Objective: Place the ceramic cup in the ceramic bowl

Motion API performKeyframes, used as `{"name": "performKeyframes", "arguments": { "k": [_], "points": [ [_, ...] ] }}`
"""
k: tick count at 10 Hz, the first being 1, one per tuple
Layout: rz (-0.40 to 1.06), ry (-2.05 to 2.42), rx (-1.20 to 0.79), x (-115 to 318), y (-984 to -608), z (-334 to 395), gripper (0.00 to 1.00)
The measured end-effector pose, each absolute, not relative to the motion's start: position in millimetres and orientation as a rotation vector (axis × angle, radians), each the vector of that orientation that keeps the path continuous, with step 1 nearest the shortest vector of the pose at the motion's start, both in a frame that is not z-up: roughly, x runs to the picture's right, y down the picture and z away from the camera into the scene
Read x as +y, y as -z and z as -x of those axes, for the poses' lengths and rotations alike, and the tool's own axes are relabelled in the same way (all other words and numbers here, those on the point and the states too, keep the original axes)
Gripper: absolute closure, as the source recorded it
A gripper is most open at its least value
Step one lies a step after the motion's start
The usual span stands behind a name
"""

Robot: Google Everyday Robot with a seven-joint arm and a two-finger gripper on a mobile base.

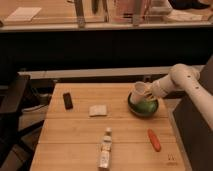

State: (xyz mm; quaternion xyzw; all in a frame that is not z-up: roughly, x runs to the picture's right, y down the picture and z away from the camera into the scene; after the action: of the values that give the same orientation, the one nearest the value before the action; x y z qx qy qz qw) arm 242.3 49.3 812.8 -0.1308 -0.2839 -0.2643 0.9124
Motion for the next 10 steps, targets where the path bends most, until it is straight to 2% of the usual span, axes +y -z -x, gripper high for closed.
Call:
{"name": "performKeyframes", "arguments": {
  "k": [8,10],
  "points": [
    [0.266,0.525,-0.573,51.9,-818.7,-246.4,0.9],
    [0.264,0.523,-0.569,52.5,-820.0,-247.6,0.83]
  ]
}}
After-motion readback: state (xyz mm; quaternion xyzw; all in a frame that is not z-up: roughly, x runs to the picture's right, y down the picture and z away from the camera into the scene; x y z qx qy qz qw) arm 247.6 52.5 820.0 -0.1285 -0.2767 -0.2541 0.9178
